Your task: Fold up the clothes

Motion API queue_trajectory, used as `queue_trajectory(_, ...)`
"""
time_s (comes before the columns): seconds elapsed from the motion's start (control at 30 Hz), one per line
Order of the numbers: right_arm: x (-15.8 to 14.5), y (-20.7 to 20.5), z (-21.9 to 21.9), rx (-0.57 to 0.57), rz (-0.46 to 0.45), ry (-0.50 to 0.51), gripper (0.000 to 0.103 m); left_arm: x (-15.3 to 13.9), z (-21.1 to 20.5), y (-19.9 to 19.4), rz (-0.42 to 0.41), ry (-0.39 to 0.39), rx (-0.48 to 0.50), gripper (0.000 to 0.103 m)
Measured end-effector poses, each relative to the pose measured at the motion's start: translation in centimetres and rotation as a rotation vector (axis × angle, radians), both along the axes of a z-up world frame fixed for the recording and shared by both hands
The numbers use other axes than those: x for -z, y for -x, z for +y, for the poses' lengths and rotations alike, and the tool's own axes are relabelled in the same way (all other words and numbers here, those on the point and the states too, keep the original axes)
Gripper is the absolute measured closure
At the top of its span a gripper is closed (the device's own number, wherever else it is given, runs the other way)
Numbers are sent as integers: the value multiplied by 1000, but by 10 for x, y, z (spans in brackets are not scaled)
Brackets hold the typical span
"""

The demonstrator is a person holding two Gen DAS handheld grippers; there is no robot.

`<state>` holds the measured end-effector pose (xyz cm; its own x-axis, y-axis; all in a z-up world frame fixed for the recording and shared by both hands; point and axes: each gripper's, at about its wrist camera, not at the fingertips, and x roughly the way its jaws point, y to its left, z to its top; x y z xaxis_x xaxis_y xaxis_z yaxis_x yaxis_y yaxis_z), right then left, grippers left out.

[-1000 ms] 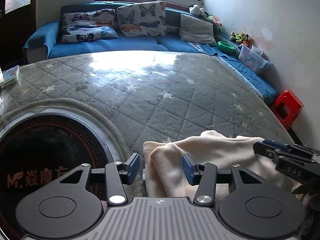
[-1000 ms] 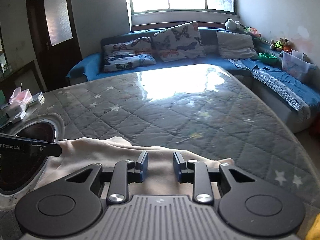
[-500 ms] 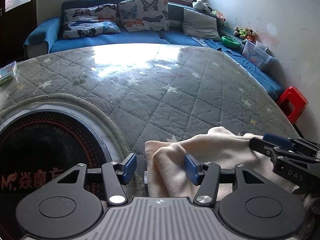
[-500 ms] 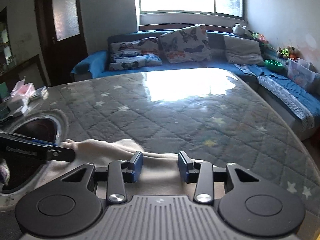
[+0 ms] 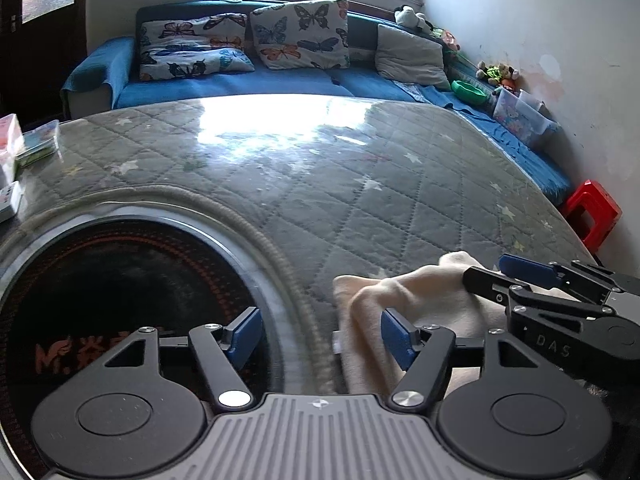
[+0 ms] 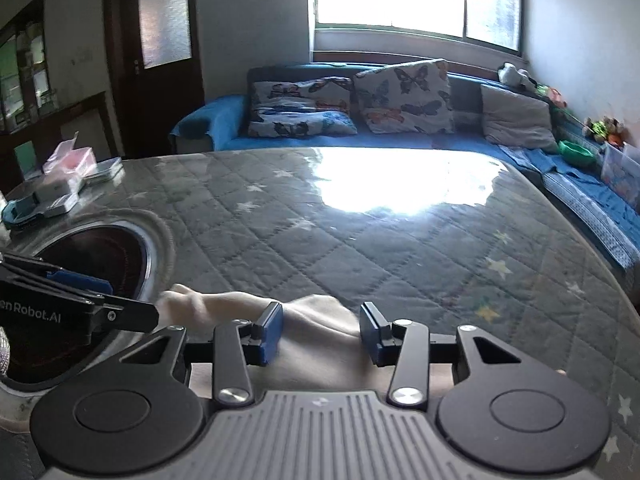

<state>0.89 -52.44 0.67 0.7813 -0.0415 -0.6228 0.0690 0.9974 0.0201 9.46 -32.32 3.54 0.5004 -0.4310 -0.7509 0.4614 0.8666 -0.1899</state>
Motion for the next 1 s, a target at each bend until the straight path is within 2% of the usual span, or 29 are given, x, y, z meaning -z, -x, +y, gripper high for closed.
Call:
queue_trajectory(0.13,8,-12,11,-12,16,28,60,-1,6,1,-2,-2,-5,32)
queue_trajectory(0.2,9,-16,14,-14,19,40,60,-1,10,2,-3,-2,-5,28)
queue_trajectory(0.53,2,-9,25,-27,14,69,59,-7,22,20,-33,5,-4,17)
queue_trajectory(0.63,-2,-2,27,-33,8,67,42,-9,28,27,-44,3,-6,10)
queue_trajectory(0.8,-6,12,33,-39,0,65,41,-12,35,39,-58,10,-4,6)
queue_trajectory(0.87,-6,19,34,-34,-1,58,32,-12,37,45,-64,12,-1,5)
queue_trajectory(1.0,-5,33,38,-30,-3,50,31,-15,41,56,-85,6,8,2)
